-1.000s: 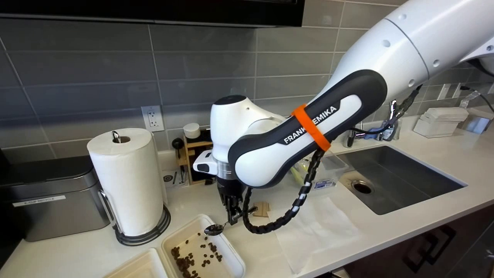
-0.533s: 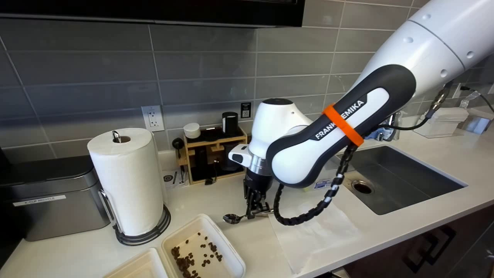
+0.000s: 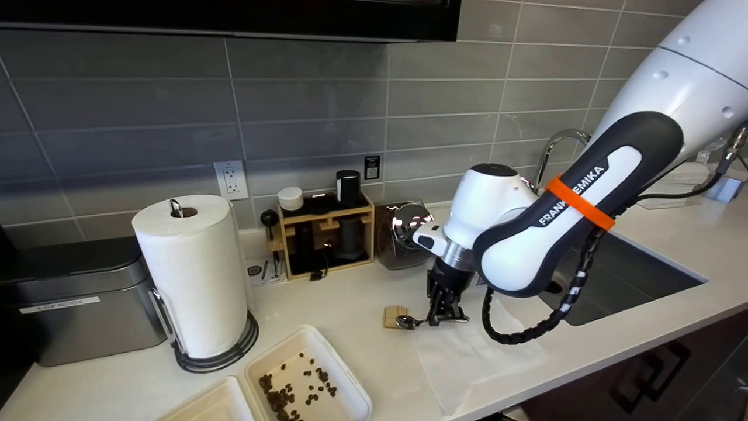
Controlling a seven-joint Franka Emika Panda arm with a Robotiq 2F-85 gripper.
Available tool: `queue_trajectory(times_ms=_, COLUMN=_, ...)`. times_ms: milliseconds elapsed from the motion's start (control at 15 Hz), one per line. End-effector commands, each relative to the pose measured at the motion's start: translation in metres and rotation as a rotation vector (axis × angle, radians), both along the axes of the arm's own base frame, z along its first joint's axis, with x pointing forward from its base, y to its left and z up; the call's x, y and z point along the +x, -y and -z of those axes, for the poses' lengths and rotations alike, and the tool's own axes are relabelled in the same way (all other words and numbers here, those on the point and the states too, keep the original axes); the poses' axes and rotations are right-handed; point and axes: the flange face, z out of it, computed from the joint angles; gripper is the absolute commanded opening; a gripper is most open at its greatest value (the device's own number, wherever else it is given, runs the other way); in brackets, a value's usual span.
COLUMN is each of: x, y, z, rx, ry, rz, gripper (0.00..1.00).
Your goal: Pick up the spoon and scoop some of the contents from the bowl
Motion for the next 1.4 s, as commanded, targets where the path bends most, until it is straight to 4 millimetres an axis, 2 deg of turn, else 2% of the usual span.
queue_trajectory(times_ms=0, x=-0.027, y=0.033, z=0.007, rx=-0.003, ry=0.004, rz=0.051, gripper=0.02)
queue_trajectory(times_ms=267, x=-0.030, y=0.060, z=0.021, rx=-0.035, ry=0.004, rz=0.101, gripper=0.02)
queue_trajectory(times_ms=600, x=-0.028, y=0.079, z=0.034, rx=-0.071, ry=-0.031, rz=0.100, gripper=0.02)
queue_trajectory(times_ms=933, x=-0.034, y=0.075, z=0.048, rx=-0.058, ry=-0.052, rz=0.077, gripper=0.02)
queue_trajectory(times_ms=1333, x=-0.033, y=0.076, z=0.062, rx=-0.083, ry=-0.068, rz=0.064, gripper=0.02)
